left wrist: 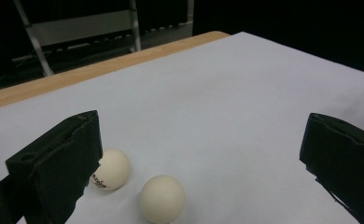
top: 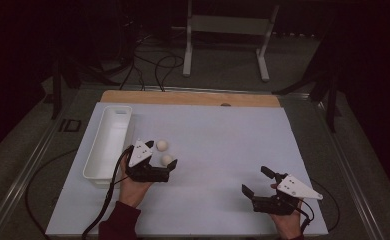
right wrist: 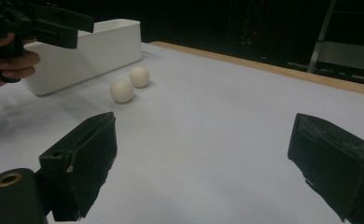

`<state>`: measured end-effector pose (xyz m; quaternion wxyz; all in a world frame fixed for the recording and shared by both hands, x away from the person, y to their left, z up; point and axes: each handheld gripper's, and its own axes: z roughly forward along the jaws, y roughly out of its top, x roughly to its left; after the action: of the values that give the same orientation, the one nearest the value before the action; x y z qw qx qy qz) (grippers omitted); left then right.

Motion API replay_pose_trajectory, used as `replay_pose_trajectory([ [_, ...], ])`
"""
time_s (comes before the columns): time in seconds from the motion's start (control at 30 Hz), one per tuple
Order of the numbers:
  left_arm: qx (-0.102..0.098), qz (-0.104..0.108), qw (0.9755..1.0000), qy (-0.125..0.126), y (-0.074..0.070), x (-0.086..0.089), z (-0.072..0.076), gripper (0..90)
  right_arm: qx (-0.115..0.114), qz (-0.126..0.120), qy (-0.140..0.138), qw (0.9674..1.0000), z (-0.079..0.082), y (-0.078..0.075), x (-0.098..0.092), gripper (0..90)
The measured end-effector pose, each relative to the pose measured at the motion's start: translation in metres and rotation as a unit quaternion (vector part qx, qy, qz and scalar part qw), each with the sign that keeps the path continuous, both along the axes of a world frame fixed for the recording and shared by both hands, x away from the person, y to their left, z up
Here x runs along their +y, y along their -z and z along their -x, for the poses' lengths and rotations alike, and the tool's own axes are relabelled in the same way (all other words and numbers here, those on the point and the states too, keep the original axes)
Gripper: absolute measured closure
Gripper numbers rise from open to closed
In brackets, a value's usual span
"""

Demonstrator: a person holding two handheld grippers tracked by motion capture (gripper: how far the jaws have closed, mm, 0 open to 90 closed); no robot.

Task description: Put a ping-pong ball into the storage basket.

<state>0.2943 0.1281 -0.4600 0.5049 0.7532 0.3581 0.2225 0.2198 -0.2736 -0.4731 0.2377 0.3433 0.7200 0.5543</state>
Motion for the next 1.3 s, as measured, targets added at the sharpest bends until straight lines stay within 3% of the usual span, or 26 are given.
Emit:
replay_pose_trajectory([
  [0.4,0.006,-0.009,0.9999,-0.008,0.010,-0.007,-0.006,0.0,0.001,0.001,0.000,1.0000,0.000,0.000,0.000,7.4],
  [0.83,0.009,-0.003,0.9999,-0.010,0.018,-0.010,-0.015,0.0,0.001,-0.001,0.000,1.0000,0.001,0.000,0.000,7.4],
  [1.3,0.019,-0.019,0.9995,-0.014,0.029,-0.013,-0.023,0.0,0.001,-0.002,0.002,1.0000,0.001,0.000,-0.001,7.4],
])
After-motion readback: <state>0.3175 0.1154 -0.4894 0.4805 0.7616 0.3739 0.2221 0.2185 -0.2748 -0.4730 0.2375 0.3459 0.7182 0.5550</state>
